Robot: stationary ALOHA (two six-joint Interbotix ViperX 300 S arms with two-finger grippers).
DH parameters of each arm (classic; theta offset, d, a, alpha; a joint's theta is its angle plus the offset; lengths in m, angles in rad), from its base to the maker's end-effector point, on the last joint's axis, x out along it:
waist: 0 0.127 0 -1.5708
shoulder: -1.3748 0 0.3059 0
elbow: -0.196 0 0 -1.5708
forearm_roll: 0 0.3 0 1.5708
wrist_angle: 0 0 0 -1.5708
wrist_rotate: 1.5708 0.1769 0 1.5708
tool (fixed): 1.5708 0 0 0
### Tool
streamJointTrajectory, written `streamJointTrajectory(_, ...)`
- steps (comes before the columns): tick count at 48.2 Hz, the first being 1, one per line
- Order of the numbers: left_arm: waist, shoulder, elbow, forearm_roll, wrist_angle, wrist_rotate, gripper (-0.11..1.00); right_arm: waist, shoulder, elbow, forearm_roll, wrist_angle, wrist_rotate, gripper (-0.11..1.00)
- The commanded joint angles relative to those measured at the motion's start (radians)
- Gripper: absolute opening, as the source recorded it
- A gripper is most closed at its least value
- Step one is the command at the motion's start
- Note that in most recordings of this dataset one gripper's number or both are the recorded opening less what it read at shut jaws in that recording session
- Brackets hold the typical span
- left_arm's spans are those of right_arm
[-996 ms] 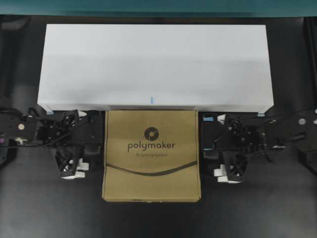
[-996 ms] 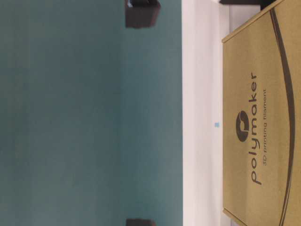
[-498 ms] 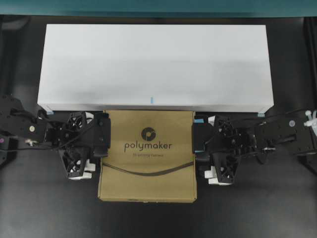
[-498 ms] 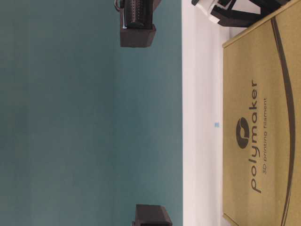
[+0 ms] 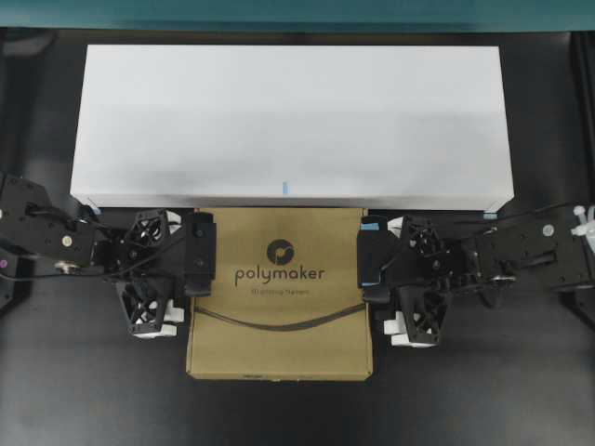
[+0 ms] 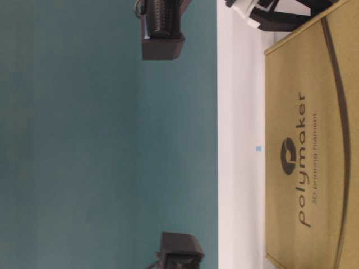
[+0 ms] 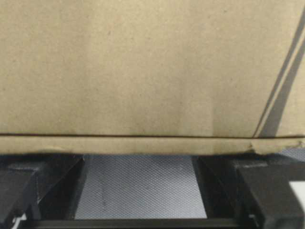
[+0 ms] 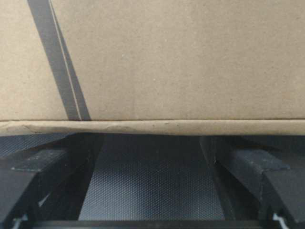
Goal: Place the cardboard box on the stand after clamping it between your arms.
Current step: 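Lift the clamped box and carry it back over the white stand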
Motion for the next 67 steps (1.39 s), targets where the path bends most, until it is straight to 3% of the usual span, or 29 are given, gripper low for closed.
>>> streamJointTrajectory(1, 0.003, -0.055, -0.064, -0.003, 0.035, -0.002, 0.72, 0.018, -0.043, -0.054, 0.000, 0.034, 0.008, 0.78)
streamJointTrajectory(15, 0.049, -0.219, -0.215, -0.003, 0.413, -0.002, 0.72, -0.006, -0.206, -0.183, 0.000, 0.374, 0.005, 0.78)
streamJointTrajectory(25, 0.081, -0.308, -0.336, -0.003, 0.604, -0.002, 0.72, -0.032, -0.305, -0.304, -0.002, 0.598, 0.002, 0.78)
streamJointTrajectory(40, 0.115, -0.305, -0.347, -0.002, 0.597, 0.037, 0.72, -0.054, -0.304, -0.298, -0.002, 0.592, -0.014, 0.78)
streamJointTrajectory(55, 0.135, -0.238, -0.353, -0.002, 0.548, 0.132, 0.72, -0.095, -0.236, -0.325, -0.002, 0.558, -0.107, 0.78)
streamJointTrajectory(67, 0.219, -0.212, -0.373, -0.002, 0.548, 0.173, 0.72, -0.160, -0.204, -0.336, -0.002, 0.558, -0.152, 0.78)
